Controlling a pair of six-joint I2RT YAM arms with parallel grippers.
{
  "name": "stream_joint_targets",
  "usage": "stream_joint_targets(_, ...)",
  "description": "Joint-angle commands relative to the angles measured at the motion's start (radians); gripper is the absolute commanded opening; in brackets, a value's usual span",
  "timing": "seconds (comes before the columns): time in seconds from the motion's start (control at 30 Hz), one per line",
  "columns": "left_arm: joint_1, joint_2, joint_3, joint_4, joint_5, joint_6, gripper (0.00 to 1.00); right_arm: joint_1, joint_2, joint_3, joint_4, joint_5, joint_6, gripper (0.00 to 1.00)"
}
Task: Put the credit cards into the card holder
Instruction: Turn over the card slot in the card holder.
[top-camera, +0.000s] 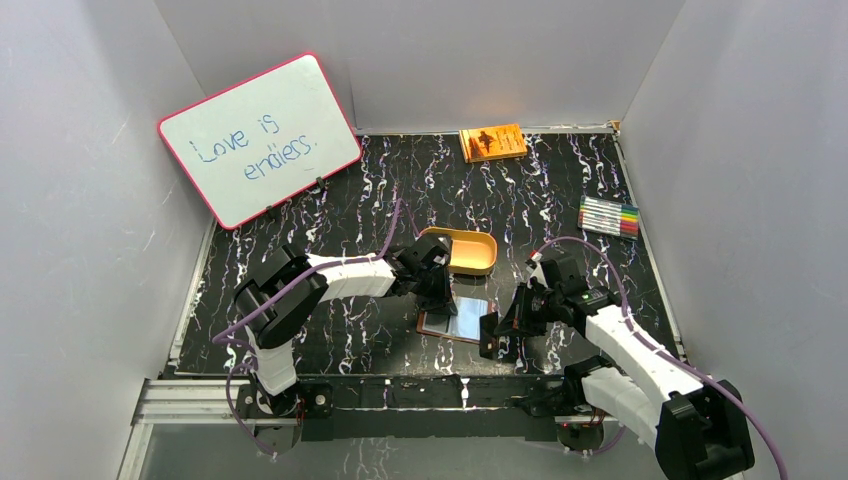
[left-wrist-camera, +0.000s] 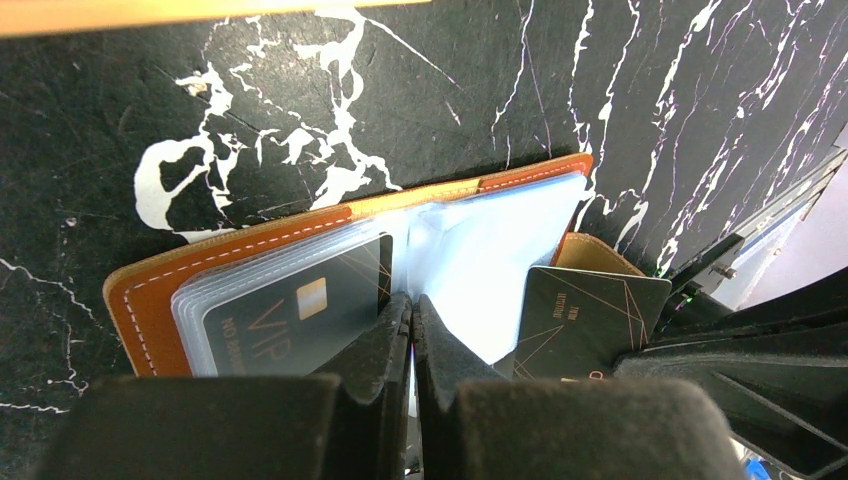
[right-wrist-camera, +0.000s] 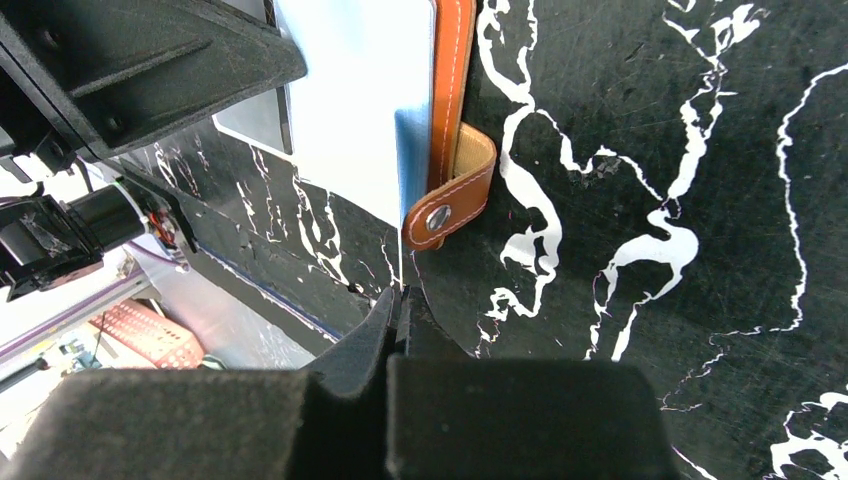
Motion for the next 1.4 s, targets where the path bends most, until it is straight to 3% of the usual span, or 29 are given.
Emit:
stream_joint_targets(0.0,-0.005,0.044,-0.048,-0.122,-0.104,0.026,0.0,0.001,-0.018,0.008,-0.008,0.021,0.0,0.0)
stream_joint_targets(0.6,-0.005,0.042,-0.029,-0.112,-0.069,0.017,0.0,0.002,0.082,-0.002,0.146,-0.111,0.006,0.0)
stream_joint_targets(0.8,-0.005,0.002,0.006,-0.147,-0.064,0.026,0.33,0.0,0.085,0.008,0.16,-0.124,0.005,0.0)
stream_joint_targets(0.87,-0.003,-0.015,0.024,-0.167,-0.068,0.036,0.4,0.002,0.087,0.005,0.168,-0.132,0.006,0.0)
stream_joint_targets(1.37,0.005,-0.111,0.088,-0.245,-0.061,0.079,0.59,0.003,0.131,0.021,0.25,-0.19,0.028,0.0)
